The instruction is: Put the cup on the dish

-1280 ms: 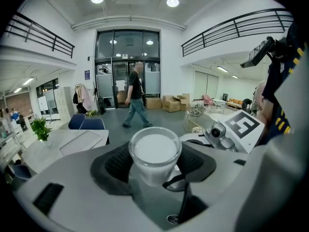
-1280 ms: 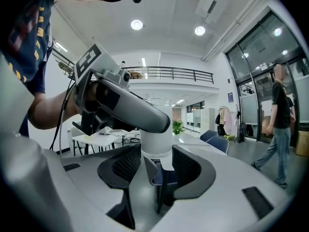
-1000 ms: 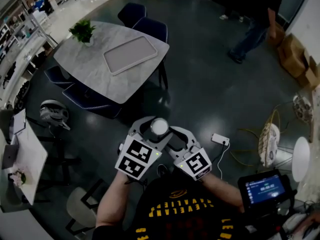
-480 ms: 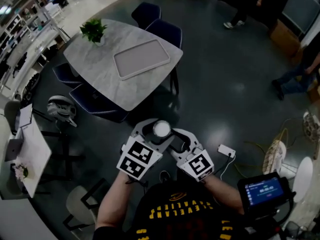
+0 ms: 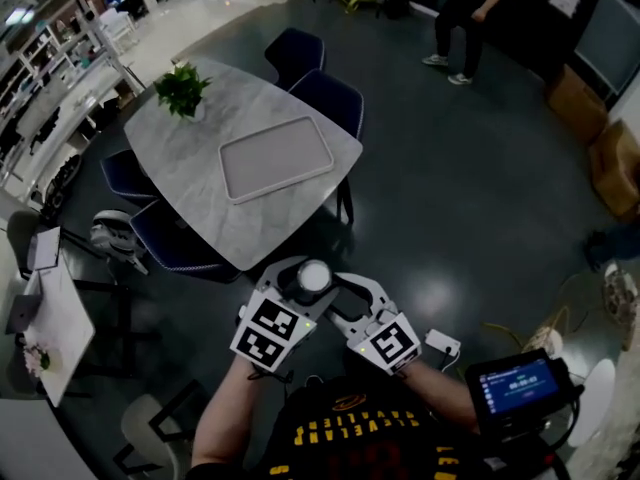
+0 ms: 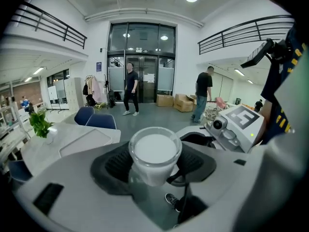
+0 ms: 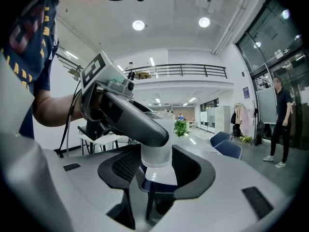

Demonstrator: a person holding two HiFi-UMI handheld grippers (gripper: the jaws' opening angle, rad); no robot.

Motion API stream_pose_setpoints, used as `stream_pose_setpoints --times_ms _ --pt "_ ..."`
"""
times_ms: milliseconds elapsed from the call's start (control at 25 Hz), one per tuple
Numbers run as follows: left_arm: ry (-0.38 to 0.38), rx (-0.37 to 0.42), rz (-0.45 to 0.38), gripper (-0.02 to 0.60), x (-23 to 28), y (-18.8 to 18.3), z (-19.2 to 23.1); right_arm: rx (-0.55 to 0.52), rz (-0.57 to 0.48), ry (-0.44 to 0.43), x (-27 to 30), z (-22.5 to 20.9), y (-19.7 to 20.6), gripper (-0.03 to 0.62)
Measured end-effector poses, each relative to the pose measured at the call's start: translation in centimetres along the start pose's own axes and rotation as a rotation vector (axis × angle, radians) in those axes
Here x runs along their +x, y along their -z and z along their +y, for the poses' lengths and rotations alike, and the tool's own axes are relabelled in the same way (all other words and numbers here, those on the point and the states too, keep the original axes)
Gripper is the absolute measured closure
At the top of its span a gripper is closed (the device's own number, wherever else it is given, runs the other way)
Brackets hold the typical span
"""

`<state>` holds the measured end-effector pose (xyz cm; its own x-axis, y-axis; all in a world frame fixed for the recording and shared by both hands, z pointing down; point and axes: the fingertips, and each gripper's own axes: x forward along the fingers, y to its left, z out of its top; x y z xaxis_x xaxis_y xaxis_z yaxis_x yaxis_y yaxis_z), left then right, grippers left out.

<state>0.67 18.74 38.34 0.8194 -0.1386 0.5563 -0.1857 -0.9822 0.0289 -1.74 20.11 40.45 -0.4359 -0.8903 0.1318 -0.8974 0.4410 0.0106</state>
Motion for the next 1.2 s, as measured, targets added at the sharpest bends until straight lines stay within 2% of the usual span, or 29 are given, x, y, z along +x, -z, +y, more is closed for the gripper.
stream_pose_setpoints --times_ms 240,560,840,1200 --pt "-0.037 -0.012 -0.015 0.313 4.7 -4.8 2.0 -0.009 -0.006 -0.039 0.0 -6.9 -1.4 0.407" --pt "-0.085 -0.022 -0.046 0.313 5.8 -5.7 2.7 -0.062 -0.001 -0.096 0.3 -8.5 -1.4 0.408" --pt "-0.104 -0.04 -0.019 0.313 6.8 -5.5 4.4 -0.021 0.007 -0.133 1.8 -9.6 -0.9 0.408" --pt "-0.097 -0.04 -0.012 0.311 9.8 -7.0 8.8 -0.002 0.024 -0.131 5.2 -14.0 -0.7 0.408"
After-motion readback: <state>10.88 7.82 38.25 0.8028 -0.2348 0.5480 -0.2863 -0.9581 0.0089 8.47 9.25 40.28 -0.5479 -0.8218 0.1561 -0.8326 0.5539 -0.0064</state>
